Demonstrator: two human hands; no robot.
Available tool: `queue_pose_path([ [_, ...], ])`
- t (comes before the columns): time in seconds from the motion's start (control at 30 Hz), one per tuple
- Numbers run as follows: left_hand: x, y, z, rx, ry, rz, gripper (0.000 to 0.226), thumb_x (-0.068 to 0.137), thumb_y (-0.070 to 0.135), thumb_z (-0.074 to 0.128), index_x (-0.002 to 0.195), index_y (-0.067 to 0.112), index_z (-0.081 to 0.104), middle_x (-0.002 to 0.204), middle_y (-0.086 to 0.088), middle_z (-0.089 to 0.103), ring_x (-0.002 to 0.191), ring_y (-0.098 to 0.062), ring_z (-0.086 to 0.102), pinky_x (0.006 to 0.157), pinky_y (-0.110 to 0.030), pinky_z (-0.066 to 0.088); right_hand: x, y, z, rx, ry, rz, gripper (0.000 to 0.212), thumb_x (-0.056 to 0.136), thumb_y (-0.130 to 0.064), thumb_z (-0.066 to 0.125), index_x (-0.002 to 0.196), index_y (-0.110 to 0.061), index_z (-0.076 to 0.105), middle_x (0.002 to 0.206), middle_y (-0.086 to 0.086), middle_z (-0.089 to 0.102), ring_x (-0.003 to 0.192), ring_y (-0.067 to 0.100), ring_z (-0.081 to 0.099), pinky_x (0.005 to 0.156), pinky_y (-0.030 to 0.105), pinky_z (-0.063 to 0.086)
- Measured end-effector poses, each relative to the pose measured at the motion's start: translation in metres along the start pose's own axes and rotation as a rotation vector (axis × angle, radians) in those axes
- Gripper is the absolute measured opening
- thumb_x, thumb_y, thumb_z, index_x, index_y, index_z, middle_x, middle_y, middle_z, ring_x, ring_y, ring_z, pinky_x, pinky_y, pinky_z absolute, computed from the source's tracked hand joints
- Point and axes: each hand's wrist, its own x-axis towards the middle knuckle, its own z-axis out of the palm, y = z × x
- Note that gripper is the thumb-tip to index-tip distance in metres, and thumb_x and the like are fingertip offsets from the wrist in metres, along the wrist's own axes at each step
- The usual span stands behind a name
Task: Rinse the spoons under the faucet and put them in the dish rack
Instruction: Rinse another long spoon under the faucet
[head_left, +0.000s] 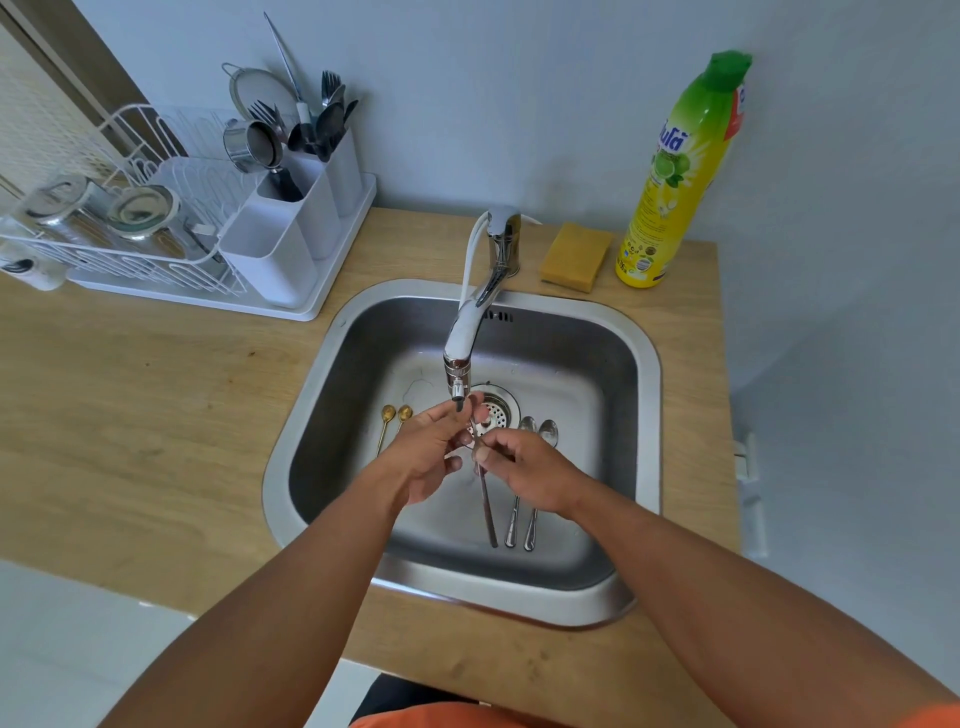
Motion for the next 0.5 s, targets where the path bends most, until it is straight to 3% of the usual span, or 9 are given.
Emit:
queue_pose_path([
  [0.07, 0.0023, -0.0027, 0.0025, -0.065, 0.0, -0.027, 0.034, 0.077, 0.046, 0.075, 0.105, 0.027, 0.08, 0.092, 0.012, 0.075, 0.07, -0.007, 0.049, 0.064, -0.029, 0.034, 0.0024, 0.0007, 0.0014, -0.022, 0.002, -0.005, 0.019, 0.104, -0.03, 0.059, 0.092, -0.019, 0.069, 0.08, 0.009, 0.064, 0.071, 0.014, 0.049, 0.069, 0.034, 0.042],
  [0.17, 0.0037, -0.0033, 0.0064, -0.085, 0.017, -0.07, 0.03, 0.075, 0.052, 0.075, 0.095, 0.03, 0.081, 0.086, 0.014, 0.073, 0.072, -0.01, 0.048, 0.067, -0.032, 0.033, 0.0029, 0.0047, 0.0021, -0.033, 0.011, -0.013, 0.017, 0.103, -0.028, 0.059, 0.09, -0.021, 0.068, 0.079, -0.002, 0.063, 0.067, 0.008, 0.048, 0.067, 0.031, 0.041],
  [0.33, 0.006, -0.0021, 0.0035, -0.069, 0.045, -0.153, 0.036, 0.098, 0.056, 0.059, 0.08, 0.034, 0.082, 0.084, 0.017, 0.073, 0.078, -0.011, 0.049, 0.069, -0.034, 0.032, 0.0004, 0.0084, 0.0023, -0.032, -0.005, -0.028, 0.016, 0.104, -0.026, 0.057, 0.091, -0.025, 0.066, 0.087, -0.009, 0.071, 0.067, -0.004, 0.053, 0.068, 0.022, 0.042],
  [0.5, 0.0103, -0.0038, 0.0014, -0.058, 0.117, -0.129, 0.026, 0.099, 0.042, 0.065, 0.083, 0.034, 0.084, 0.076, 0.016, 0.069, 0.068, -0.009, 0.042, 0.066, -0.033, 0.031, 0.0011, 0.0087, 0.005, 0.001, 0.003, 0.0, 0.014, 0.104, -0.023, 0.057, 0.094, -0.023, 0.066, 0.091, -0.008, 0.073, 0.071, -0.005, 0.058, 0.069, 0.017, 0.044],
])
